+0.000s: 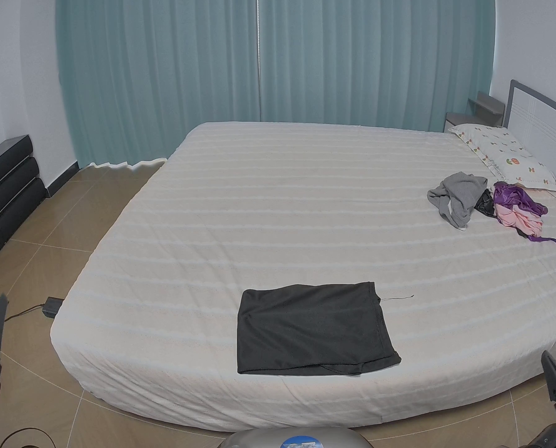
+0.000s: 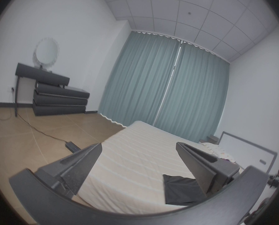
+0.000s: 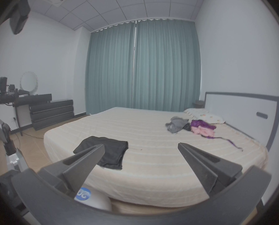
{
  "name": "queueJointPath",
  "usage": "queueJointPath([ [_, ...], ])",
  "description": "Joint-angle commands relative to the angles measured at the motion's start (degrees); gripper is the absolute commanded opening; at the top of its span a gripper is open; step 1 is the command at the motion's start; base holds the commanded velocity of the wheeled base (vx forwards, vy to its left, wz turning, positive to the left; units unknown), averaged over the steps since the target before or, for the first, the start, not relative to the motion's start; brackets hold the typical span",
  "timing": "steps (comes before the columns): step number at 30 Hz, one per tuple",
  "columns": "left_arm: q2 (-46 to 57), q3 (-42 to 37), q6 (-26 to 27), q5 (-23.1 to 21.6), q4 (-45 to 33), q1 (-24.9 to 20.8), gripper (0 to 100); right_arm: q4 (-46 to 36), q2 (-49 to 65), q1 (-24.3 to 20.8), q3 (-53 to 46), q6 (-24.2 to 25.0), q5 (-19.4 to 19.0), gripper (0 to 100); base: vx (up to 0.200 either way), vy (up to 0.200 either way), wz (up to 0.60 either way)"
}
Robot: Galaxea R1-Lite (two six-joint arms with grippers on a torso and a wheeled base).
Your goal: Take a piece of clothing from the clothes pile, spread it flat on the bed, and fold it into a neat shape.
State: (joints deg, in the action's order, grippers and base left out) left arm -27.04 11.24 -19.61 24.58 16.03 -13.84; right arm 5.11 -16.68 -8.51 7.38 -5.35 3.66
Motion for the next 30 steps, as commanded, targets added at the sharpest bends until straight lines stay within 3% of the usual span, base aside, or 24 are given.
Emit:
queueJointPath([
  [1, 18.6, 0.1, 7.4, 0.6, -9.1, 6.8, 100, -4.5, 11.0, 0.2, 2.5, -4.2, 8.6, 100, 0.000, 0.000, 0.00],
  [4, 21.2, 0.1, 10.0, 0.8, -9.2, 7.8, 100, -4.9, 10.9, 0.2, 4.6, -4.6, 10.0, 100, 0.000, 0.000, 0.00],
  [5, 21.3, 0.1, 12.7, 1.1, -8.4, 9.6, 100, -8.4, 9.9, 0.6, 9.1, -4.7, 10.9, 100, 0.000, 0.000, 0.00],
  [8, 22.1, 0.6, 13.9, 0.7, -8.6, 11.6, 100, -13.1, 9.6, 1.8, 11.6, -4.7, 11.9, 100, 0.000, 0.000, 0.00],
  [9, 24.3, 0.5, 16.5, 0.6, -9.4, 13.7, 100, -20.0, 10.8, 3.9, 12.4, -4.4, 12.3, 100, 0.000, 0.000, 0.00],
  [11, 26.3, 0.2, 17.6, 0.3, -11.0, 13.8, 100, -22.8, 12.5, 6.0, 10.6, -3.3, 11.6, 100, 0.000, 0.000, 0.00],
  [13, 26.6, -1.2, 16.8, 0.3, -11.5, 13.8, 100, -22.7, 16.3, 8.3, 8.5, -2.0, 8.1, 100, 0.000, 0.000, 0.00],
  [14, 26.6, -2.4, 16.4, 0.3, -11.4, 13.8, 100, -22.1, 16.7, 8.5, 7.7, -1.2, 5.2, 100, 0.000, 0.000, 0.00],
  [17, 26.6, -4.1, 17.2, -0.7, -11.1, 13.8, 100, -15.8, 16.7, 8.5, 7.0, -0.4, 3.7, 100, 0.000, 0.000, 0.00],
  [23, 26.6, -11.2, 18.0, -11.8, -1.2, 13.8, 100, 11.3, 16.7, 8.6, -7.4, -2.5, -1.7, 100, 0.000, 0.000, 0.00],
  [27, 26.6, -11.2, 17.0, -12.9, -3.9, 13.8, 100, 9.4, 16.7, 8.6, -7.4, -2.1, -2.1, 100, 0.000, 0.000, 0.00],
  [30, 26.6, -11.2, 16.7, -14.8, -10.3, 13.8, 100, -0.2, 16.7, 8.6, -7.4, -1.4, -1.4, 100, 0.000, 0.000, 0.00],
])
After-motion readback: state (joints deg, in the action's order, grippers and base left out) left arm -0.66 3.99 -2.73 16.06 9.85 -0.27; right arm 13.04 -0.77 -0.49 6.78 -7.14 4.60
